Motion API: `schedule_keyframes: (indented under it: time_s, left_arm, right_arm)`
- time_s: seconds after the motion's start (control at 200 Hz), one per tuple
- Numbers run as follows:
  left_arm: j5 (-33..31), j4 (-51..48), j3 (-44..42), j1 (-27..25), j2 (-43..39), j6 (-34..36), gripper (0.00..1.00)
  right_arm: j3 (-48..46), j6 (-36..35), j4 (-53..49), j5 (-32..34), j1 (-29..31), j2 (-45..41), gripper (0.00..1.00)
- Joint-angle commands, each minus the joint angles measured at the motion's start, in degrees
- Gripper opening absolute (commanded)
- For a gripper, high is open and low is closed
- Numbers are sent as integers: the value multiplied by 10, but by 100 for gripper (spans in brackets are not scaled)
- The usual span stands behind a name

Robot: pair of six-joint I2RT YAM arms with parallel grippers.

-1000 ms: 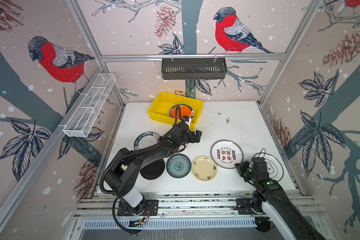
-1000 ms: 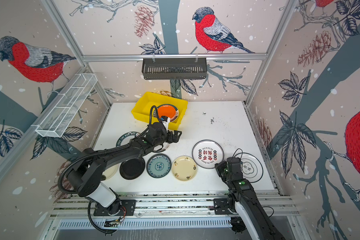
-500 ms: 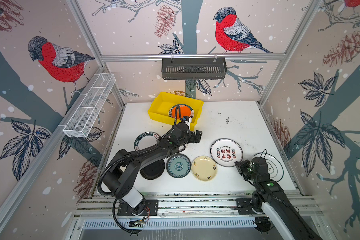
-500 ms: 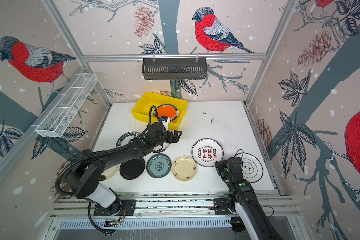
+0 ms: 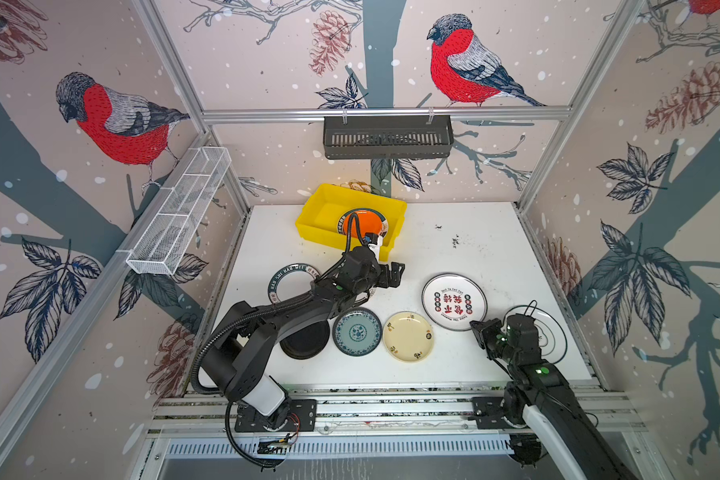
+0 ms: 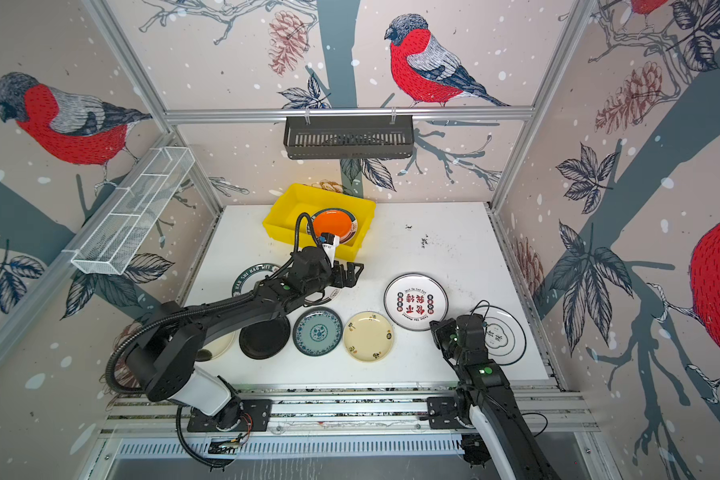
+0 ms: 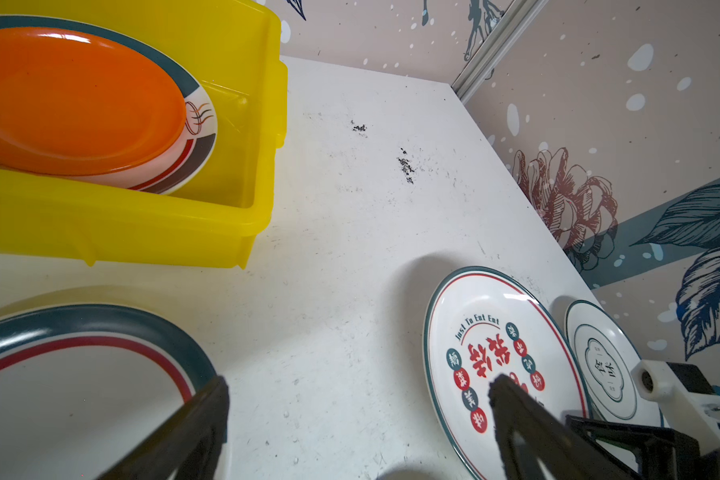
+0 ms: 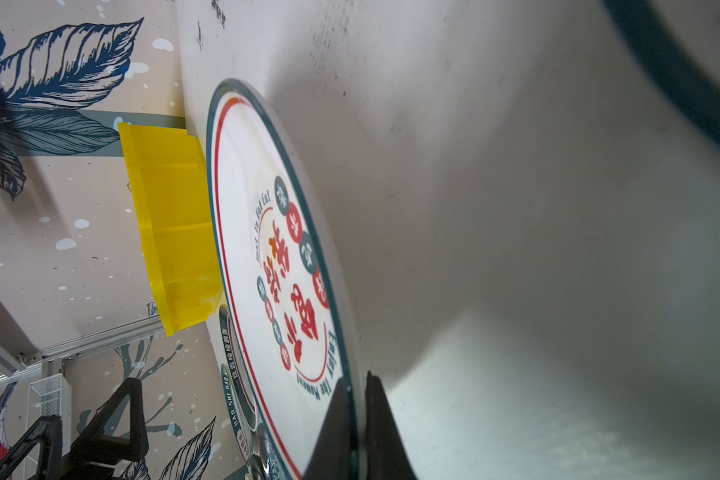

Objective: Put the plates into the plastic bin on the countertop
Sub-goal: 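Tilt the printed plate upright with right gripper toward the left gripper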

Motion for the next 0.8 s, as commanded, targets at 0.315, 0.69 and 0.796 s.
schedule_keyframes:
  time_s: [0.315, 0.69, 0.796]
  left_arm:
    - [15, 48, -5, -1, -5, -6, 97]
    - [44, 67, -15, 0, -9, -35, 97]
    - [69, 83, -22, 3, 0, -56, 97]
  right_arm:
    - [64, -79, 57, 15, 19, 70, 2]
    - [112, -125, 157, -14, 31, 175, 1]
    - [124, -132, 191, -31, 39, 208, 1]
